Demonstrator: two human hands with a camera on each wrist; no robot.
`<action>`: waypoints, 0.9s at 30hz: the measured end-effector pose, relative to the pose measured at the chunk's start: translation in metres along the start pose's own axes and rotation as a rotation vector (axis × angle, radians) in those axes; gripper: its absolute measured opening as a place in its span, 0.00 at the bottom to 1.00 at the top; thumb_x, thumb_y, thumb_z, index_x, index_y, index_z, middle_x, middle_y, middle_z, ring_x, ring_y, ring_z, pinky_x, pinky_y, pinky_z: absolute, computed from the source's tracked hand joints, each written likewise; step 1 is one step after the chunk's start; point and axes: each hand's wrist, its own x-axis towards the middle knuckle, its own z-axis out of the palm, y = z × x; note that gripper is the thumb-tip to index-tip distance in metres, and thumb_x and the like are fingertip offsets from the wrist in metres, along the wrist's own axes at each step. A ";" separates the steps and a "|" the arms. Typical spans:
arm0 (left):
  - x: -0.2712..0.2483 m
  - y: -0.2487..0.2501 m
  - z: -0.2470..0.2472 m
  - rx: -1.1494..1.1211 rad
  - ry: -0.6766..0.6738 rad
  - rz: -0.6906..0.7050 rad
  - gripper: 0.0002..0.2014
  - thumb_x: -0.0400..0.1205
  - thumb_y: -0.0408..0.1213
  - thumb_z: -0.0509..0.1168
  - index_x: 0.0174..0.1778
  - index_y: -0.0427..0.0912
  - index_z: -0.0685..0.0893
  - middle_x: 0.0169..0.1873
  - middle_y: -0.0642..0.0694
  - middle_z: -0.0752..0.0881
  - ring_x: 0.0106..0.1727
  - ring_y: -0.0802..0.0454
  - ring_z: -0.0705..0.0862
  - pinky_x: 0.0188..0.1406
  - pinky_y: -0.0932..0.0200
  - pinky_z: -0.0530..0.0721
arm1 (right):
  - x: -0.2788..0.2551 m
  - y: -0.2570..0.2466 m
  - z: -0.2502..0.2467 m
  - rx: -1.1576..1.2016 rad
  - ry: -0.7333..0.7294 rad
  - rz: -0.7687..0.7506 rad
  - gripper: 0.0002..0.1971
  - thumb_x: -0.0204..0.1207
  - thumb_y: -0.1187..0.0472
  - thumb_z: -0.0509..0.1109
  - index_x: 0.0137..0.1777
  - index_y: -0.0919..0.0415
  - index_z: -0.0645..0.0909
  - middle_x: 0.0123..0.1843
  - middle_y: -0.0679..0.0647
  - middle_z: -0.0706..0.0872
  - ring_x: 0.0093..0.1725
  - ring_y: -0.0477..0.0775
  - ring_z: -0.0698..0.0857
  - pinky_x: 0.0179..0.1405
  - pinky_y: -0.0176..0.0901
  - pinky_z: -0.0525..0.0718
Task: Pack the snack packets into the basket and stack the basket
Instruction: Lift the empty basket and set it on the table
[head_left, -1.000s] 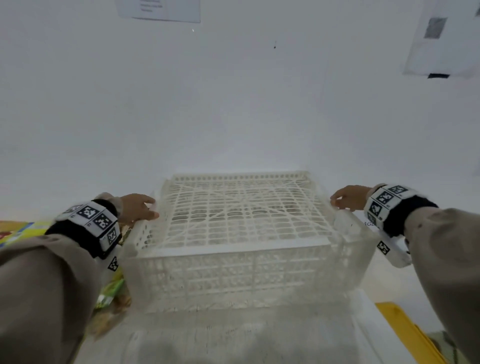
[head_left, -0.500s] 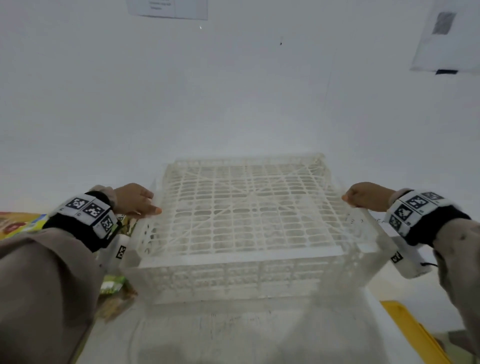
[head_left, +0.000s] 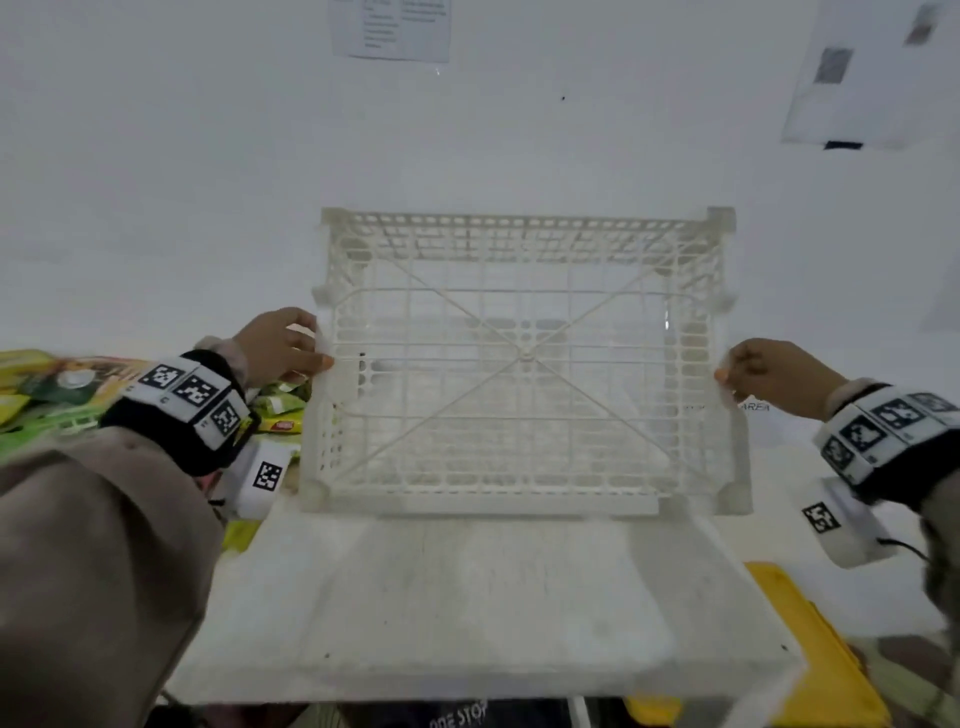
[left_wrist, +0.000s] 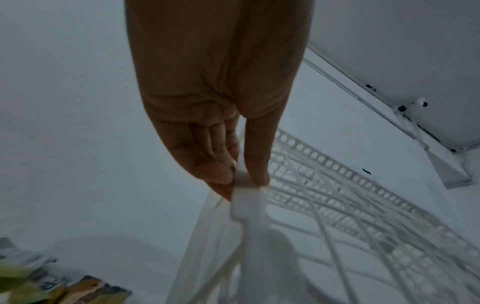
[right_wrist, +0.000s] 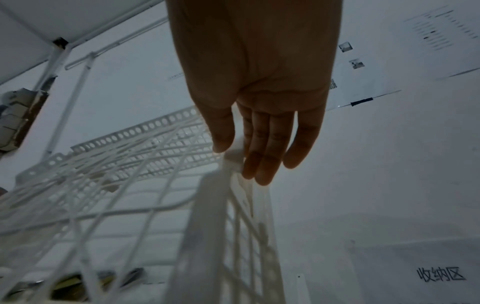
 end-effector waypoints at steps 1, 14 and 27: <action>-0.010 -0.001 -0.001 -0.024 0.011 0.001 0.14 0.76 0.17 0.64 0.39 0.42 0.72 0.26 0.46 0.82 0.18 0.60 0.81 0.16 0.70 0.79 | -0.011 -0.003 0.000 0.032 -0.004 0.016 0.08 0.77 0.63 0.68 0.47 0.69 0.75 0.36 0.61 0.84 0.40 0.61 0.83 0.38 0.43 0.80; -0.116 0.001 0.006 0.022 0.113 0.114 0.19 0.81 0.17 0.55 0.67 0.33 0.71 0.22 0.51 0.77 0.14 0.66 0.77 0.13 0.75 0.72 | -0.125 -0.030 -0.020 0.591 -0.078 0.181 0.75 0.11 0.12 0.49 0.61 0.60 0.74 0.49 0.52 0.83 0.56 0.55 0.79 0.63 0.51 0.71; -0.131 0.041 -0.035 -0.291 -0.082 -0.132 0.30 0.82 0.64 0.39 0.63 0.48 0.74 0.50 0.41 0.83 0.50 0.41 0.82 0.53 0.47 0.79 | -0.123 -0.059 -0.062 0.520 -0.088 0.211 0.64 0.13 0.14 0.59 0.44 0.66 0.79 0.28 0.57 0.90 0.44 0.59 0.83 0.45 0.46 0.78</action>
